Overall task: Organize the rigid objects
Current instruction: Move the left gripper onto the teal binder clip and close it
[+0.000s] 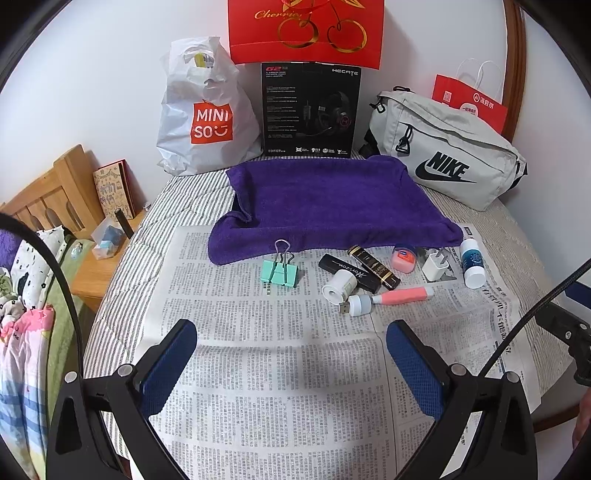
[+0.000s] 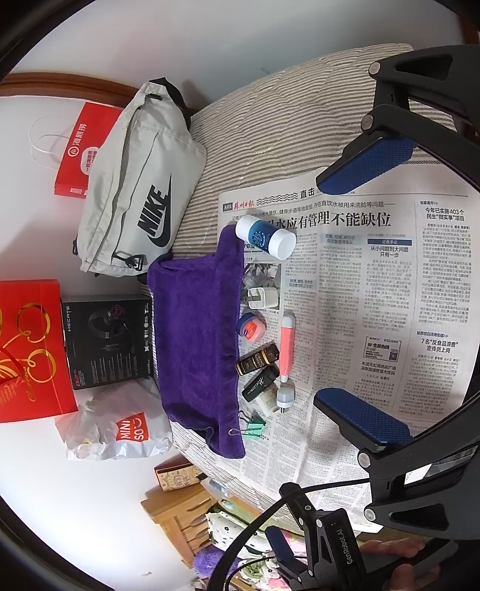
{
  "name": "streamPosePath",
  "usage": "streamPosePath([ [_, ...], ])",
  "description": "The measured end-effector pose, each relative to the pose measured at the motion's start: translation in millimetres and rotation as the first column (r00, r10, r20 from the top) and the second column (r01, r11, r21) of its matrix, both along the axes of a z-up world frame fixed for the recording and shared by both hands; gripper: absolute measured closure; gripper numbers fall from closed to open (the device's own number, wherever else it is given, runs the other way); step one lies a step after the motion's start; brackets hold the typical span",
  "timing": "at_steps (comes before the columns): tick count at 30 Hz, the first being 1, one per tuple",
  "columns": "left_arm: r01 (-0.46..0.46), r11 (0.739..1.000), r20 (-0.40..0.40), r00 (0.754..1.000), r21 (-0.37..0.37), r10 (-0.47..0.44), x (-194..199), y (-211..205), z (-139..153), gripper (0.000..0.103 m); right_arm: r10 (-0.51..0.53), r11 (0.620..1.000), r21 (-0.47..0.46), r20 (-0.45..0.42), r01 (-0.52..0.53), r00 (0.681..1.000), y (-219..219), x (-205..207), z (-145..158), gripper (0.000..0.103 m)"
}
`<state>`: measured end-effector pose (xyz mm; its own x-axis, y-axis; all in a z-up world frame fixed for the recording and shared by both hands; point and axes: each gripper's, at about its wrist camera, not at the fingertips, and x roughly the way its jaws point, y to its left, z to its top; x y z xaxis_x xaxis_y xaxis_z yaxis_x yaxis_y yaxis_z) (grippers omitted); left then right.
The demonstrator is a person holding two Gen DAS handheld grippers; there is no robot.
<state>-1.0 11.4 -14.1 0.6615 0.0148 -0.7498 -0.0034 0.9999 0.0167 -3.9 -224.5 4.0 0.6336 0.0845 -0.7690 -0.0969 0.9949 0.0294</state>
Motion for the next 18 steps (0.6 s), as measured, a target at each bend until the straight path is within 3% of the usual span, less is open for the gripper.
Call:
streamPosePath([
  [18,-0.002,1.000,-0.038,0.999,0.004,0.002,39.3,20.3,-33.1,0.000,-0.018,1.000,-0.005,-0.033,0.018,0.999,-11.2,21.6,-18.4,0.000],
])
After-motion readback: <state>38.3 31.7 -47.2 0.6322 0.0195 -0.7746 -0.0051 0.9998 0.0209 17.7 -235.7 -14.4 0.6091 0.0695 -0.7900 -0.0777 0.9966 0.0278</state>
